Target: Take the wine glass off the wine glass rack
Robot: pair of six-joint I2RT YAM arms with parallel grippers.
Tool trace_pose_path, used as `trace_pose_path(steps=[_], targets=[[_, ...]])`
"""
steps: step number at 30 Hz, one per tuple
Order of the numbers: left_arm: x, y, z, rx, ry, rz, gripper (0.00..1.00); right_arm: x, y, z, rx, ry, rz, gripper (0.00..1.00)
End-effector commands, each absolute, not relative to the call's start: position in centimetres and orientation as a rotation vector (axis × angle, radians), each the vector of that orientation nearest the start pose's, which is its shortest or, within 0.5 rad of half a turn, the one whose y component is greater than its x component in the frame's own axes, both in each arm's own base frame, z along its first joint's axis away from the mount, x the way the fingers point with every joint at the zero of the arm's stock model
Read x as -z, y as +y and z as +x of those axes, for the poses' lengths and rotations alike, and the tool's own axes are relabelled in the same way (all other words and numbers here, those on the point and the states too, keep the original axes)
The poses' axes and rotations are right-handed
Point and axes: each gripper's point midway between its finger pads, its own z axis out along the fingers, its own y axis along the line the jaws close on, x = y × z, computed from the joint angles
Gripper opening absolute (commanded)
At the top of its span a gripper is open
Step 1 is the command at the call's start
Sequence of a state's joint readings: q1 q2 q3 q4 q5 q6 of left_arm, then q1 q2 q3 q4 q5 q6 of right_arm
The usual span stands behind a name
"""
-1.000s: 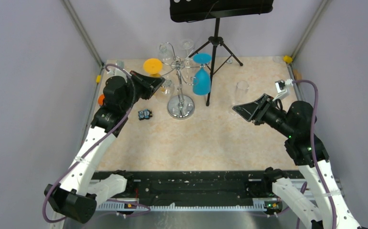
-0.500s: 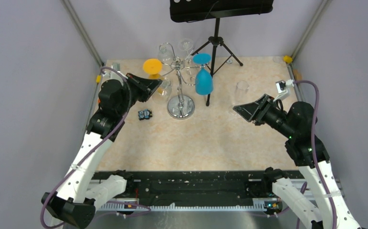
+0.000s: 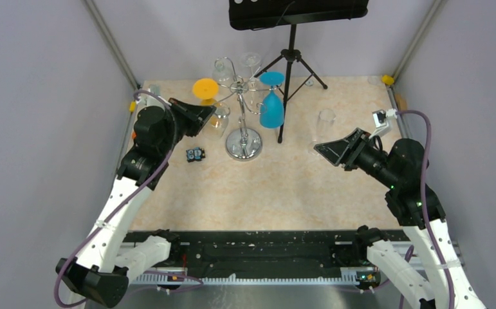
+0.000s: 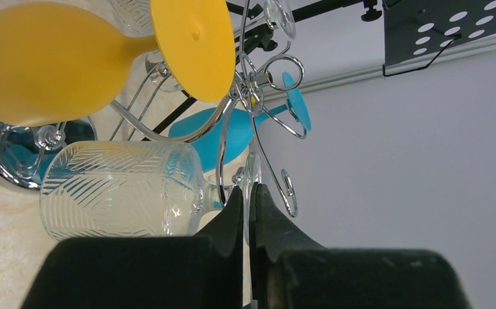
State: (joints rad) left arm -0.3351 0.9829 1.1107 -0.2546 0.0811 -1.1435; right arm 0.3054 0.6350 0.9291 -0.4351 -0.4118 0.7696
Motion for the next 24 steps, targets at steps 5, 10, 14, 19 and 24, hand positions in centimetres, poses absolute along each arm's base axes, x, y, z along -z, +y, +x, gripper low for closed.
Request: trace_pose_path(steps=[5,10,14,19,24], targets=[[-43.7,-14.4,32.7,1.119,1.488,-0.688,0.0,-34.3,16.4,20.0,-1.124,1.806,0.081,0.6],[-43.7,-13.6,32.9,1.1,1.462,-0.736,0.0,-34.3,16.4,20.0,-1.124,1.805,0.081,0.62],[-43.8,-14.1,33.2,1.123,1.461,-0.73,0.0,-34.2,16.5,20.1,-1.127,1.805,0.082,0.62],[-43.9,-15.0,34.0,1.146,1.472,-0.696,0.0,-34.2,16.5,20.2,-1.128,1.806,0.082,0.62],[-44.0,-17.1,34.2,1.214,1.528,-0.6,0.0,-34.2,16.5,20.1,-1.126,1.805,0.084,0.62]])
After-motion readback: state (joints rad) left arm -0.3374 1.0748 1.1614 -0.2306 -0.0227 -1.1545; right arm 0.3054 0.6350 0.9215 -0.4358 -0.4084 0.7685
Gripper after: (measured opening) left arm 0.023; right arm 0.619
